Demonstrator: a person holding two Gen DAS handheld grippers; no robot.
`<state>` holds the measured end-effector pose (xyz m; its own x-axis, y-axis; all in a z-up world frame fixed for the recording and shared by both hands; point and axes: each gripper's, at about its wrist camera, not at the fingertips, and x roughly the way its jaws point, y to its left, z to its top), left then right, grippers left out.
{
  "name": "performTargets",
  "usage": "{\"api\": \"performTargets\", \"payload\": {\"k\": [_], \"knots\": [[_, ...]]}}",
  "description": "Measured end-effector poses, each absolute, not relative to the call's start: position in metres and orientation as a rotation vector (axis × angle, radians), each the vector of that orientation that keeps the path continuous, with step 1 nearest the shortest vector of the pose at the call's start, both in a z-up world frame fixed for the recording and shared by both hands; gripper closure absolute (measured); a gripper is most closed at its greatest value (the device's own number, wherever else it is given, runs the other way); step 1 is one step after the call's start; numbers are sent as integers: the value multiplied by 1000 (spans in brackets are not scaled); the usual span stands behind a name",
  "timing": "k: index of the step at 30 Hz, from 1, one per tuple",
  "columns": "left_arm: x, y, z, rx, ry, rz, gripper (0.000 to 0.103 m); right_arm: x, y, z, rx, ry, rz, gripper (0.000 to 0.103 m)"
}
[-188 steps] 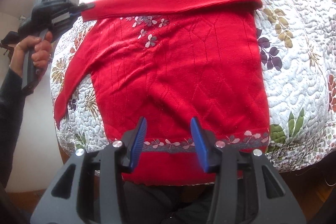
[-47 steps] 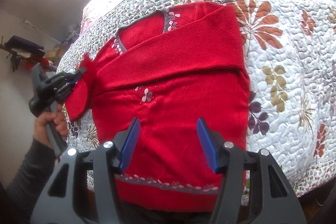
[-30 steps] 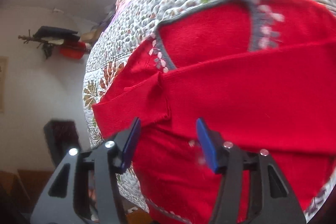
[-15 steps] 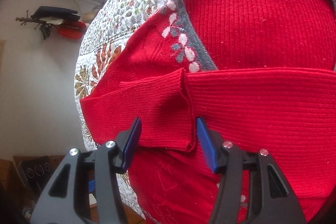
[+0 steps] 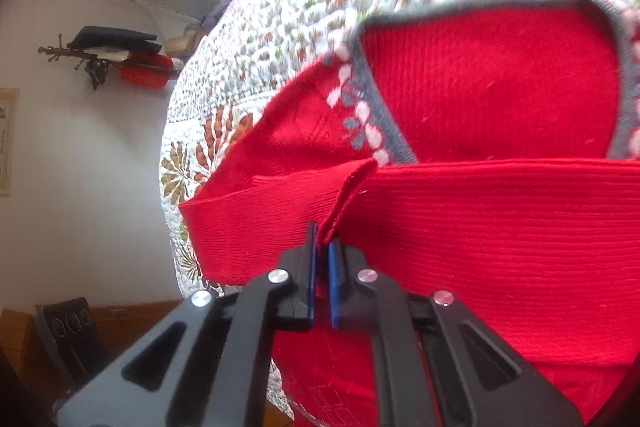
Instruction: Fold small clothes
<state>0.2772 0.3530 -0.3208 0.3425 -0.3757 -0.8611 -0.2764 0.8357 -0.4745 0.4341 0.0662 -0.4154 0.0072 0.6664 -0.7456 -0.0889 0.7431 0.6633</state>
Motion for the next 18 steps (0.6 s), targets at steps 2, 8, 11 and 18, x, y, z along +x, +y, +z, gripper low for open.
{"api": "performTargets", "payload": {"k": [2,8,11,18], "knots": [[282,351,-313,-594,1242,-66,28,434,49,-404,510,1425,603,99],[290,343,-294,-521,1251,-59,27,428,-16,-386,521,1363,471,99],[292,337,-285,-481,1246,-62,26,422,-46,-387,541,1352,404,99],[297,320,-270,-414,1238,-84,26,411,-83,-387,566,1338,326,99]]}}
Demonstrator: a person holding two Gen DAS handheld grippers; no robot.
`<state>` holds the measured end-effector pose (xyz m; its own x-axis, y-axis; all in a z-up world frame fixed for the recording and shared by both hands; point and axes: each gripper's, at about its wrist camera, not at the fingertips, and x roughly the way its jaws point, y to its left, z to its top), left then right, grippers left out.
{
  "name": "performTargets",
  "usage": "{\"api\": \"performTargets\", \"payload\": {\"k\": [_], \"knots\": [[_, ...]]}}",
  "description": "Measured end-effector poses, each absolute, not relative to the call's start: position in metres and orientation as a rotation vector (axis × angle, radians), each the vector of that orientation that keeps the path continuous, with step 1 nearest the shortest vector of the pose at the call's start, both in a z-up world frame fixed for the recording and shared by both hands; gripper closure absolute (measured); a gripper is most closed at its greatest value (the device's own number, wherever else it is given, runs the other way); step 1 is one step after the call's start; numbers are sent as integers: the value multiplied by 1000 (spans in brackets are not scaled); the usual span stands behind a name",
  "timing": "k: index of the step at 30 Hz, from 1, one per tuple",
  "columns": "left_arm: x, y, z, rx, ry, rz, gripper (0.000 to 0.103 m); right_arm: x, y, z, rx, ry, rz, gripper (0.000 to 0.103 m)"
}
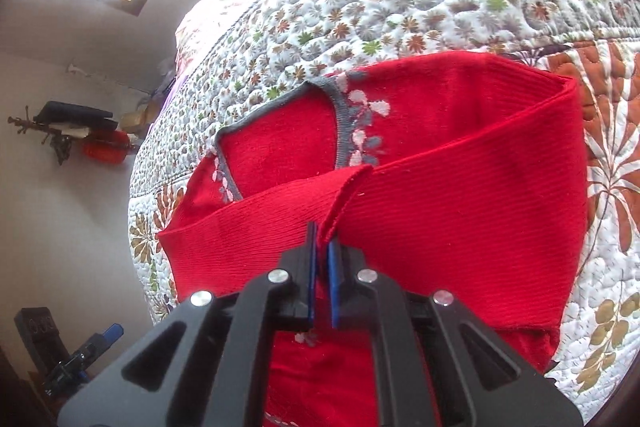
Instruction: Fold small clothes
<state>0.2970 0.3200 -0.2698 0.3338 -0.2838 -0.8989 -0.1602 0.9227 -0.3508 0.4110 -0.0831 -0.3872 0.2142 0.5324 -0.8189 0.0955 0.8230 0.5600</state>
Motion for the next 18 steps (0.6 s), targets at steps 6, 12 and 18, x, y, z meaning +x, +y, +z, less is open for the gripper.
{"api": "performTargets", "payload": {"k": [6,12,18], "knots": [[298,310,-265,-389,1240,-104,26,405,-96,-383,563,1328,305,99],[300,304,-263,-364,1239,-113,25,401,-118,-379,566,1312,277,99],[293,314,-275,-396,1257,-109,25,397,-132,-380,562,1310,238,99]]}}
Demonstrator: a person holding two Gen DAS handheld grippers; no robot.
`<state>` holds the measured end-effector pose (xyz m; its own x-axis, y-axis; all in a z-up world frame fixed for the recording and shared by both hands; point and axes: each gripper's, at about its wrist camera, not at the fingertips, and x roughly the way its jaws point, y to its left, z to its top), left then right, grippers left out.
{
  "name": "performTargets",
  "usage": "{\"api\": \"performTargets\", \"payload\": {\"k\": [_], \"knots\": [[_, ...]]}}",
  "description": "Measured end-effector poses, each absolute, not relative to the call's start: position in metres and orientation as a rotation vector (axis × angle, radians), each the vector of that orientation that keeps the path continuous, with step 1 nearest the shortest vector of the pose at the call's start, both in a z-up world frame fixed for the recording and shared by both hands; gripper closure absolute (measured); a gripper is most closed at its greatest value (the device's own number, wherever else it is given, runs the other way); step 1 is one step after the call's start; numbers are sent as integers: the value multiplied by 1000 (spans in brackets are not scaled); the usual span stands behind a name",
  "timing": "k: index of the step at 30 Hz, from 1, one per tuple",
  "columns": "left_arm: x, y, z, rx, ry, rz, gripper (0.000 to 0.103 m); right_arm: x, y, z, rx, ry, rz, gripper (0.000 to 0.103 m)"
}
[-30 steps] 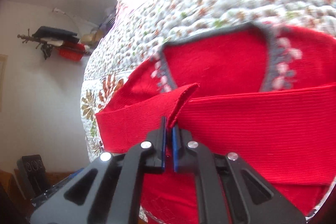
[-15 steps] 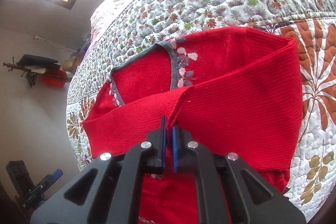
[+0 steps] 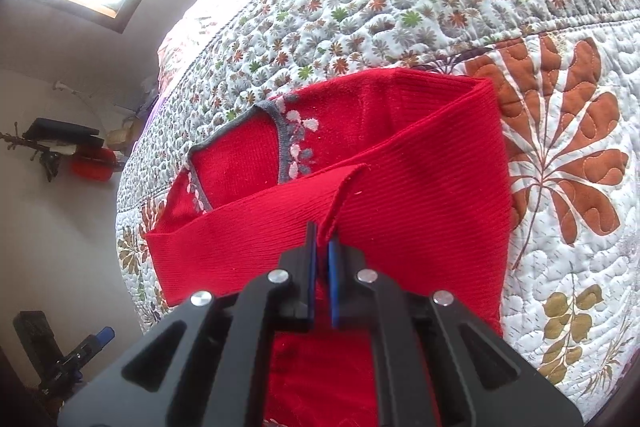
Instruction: Fold small clothes
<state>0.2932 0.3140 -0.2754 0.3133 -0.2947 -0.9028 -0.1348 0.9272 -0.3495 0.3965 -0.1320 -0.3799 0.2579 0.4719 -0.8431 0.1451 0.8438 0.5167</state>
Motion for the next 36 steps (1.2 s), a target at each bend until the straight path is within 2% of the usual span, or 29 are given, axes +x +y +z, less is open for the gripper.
{"api": "performTargets", "payload": {"k": [10,18,21,22,24,26,27,30,36], "knots": [[276,358,-305,-438,1309,-8,25,384,-154,-394,564,1317,184,99],[280,350,-316,-439,1336,-32,25,382,-171,-401,567,1314,163,99],[282,341,-319,-430,1349,-48,25,385,-170,-409,596,1328,194,90],[283,339,-320,-427,1354,-51,25,387,-171,-412,615,1333,201,81],[284,335,-321,-419,1360,-56,25,391,-174,-416,648,1330,193,71],[284,333,-321,-415,1365,-59,25,398,-177,-421,667,1333,179,71],[284,332,-322,-413,1367,-60,25,400,-180,-423,679,1337,170,72],[284,329,-322,-406,1371,-64,25,406,-185,-422,676,1336,166,100],[285,323,-326,-407,1382,-74,25,399,-179,-387,527,1243,173,101]]}}
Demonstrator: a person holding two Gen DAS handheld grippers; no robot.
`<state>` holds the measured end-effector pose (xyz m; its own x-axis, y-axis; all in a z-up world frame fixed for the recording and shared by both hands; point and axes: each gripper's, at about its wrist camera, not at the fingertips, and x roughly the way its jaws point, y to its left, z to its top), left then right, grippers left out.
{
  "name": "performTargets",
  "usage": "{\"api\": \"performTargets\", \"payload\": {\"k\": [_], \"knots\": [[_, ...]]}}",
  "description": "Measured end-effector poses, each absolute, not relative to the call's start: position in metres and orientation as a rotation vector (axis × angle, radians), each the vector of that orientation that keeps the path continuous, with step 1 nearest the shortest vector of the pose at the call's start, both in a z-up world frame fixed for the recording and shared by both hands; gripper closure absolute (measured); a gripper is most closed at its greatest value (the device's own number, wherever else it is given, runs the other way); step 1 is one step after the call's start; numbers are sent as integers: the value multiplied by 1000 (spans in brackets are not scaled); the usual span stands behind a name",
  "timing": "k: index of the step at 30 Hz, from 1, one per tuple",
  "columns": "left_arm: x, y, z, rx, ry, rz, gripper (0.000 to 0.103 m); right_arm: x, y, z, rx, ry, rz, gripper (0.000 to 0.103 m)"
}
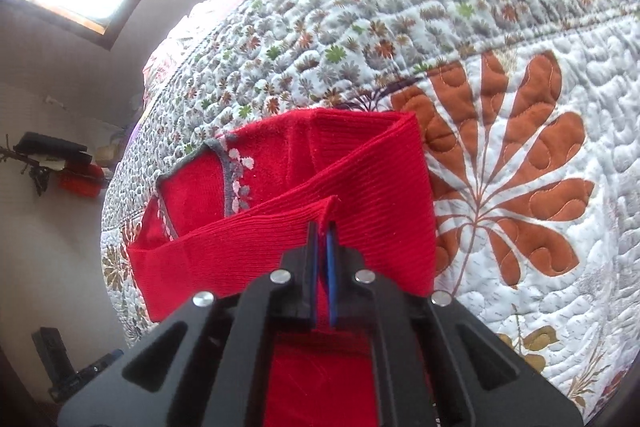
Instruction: Fold small clothes
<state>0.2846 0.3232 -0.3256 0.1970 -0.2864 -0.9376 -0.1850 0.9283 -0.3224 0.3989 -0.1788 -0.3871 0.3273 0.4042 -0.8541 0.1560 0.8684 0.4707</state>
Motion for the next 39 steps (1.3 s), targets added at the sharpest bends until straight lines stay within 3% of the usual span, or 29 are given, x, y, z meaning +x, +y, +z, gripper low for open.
{"api": "performTargets", "payload": {"k": [12,14,16,27,30,39], "knots": [[285,319,-331,-395,1389,-83,25,397,-198,-403,500,1259,95,101],[288,320,-332,-405,1386,-89,25,397,-199,-413,527,1279,104,99],[292,323,-332,-433,1366,-115,25,393,-203,-410,557,1272,101,91],[335,359,-343,-620,1267,-158,25,365,-208,-412,627,1318,108,90],[340,362,-345,-638,1253,-174,25,366,-200,-412,572,1326,93,100],[362,370,-357,-734,1211,-222,25,366,-207,-405,523,1321,57,101]]}}
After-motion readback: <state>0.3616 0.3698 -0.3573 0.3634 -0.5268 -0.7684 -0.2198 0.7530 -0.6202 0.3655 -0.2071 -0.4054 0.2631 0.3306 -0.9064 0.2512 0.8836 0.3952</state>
